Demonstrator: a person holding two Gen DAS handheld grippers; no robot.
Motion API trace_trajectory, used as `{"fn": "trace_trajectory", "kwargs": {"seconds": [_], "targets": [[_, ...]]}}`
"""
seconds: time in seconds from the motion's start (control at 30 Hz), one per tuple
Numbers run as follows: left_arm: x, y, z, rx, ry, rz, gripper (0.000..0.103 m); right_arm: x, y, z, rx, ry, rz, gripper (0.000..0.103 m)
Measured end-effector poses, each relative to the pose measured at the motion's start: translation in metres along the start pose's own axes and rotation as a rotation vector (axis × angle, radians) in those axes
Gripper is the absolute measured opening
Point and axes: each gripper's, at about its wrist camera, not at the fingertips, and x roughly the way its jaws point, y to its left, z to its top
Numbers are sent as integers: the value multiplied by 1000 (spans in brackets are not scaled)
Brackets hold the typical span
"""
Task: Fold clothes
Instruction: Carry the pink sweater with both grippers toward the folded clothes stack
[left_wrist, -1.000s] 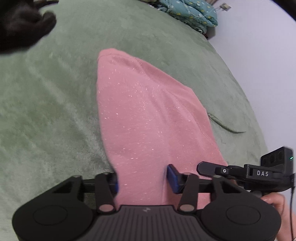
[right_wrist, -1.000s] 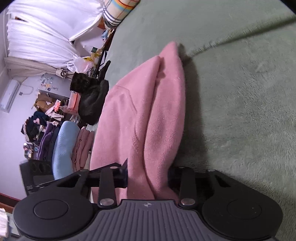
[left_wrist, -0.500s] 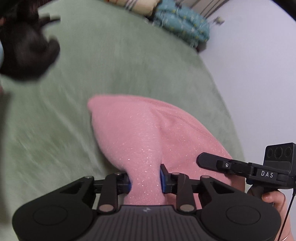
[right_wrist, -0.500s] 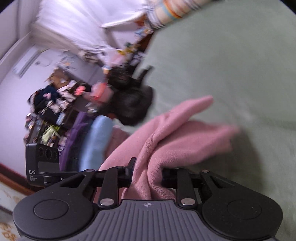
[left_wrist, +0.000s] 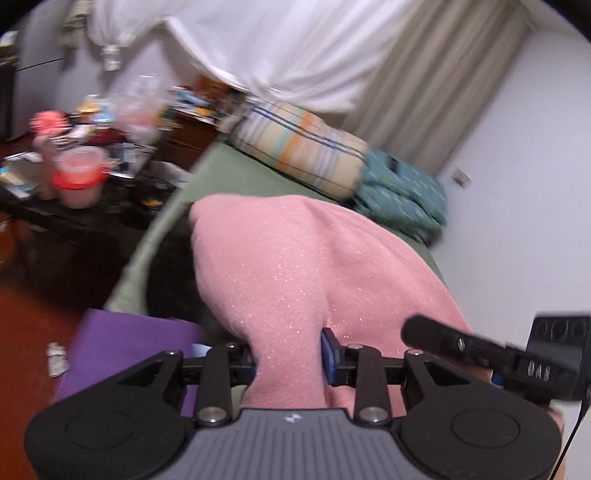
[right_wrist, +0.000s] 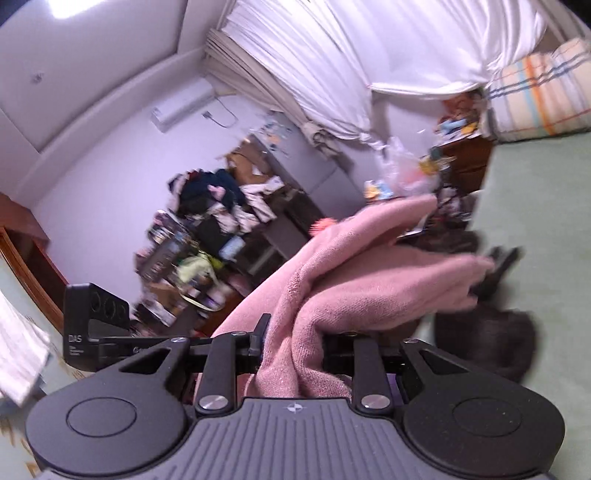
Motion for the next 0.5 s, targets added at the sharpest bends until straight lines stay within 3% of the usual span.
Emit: {"fn": "trace_trajectory", "kwargs": {"seconds": [0.07, 0.1, 0.17, 0.2, 0.23, 0.27, 0.3, 0.33, 0.4, 0.5], "targets": [[7, 75, -26, -133, 53, 32, 35, 23, -9, -23, 53, 29, -3, 25], [9, 91, -33, -156, 69, 42, 35, 44, -20, -46, 105, 63, -11, 25], [39, 158, -81, -279, 172, 121, 36, 84, -46, -98, 219, 157, -42, 25], [42, 173, -99, -317, 166, 113, 45, 97, -59, -123, 266, 206, -60, 25], [44, 188, -116, -354, 157, 103, 46, 106, -69, -144, 303, 238, -70, 26], [38, 197, -126, -385, 125, 67, 46, 109, -81, -165, 346, 228, -35, 26], [26, 212, -139, -423, 65, -17, 45, 108, -87, -174, 370, 207, -2, 26], [21, 215, -140, -431, 55, -47, 42, 107, -88, -176, 381, 194, 15, 27], [14, 208, -132, -390, 38, -43, 35, 106, -78, -164, 328, 175, 3, 26], [10, 181, -106, -271, 15, 14, 34, 107, -48, -140, 172, 112, -31, 26]]}}
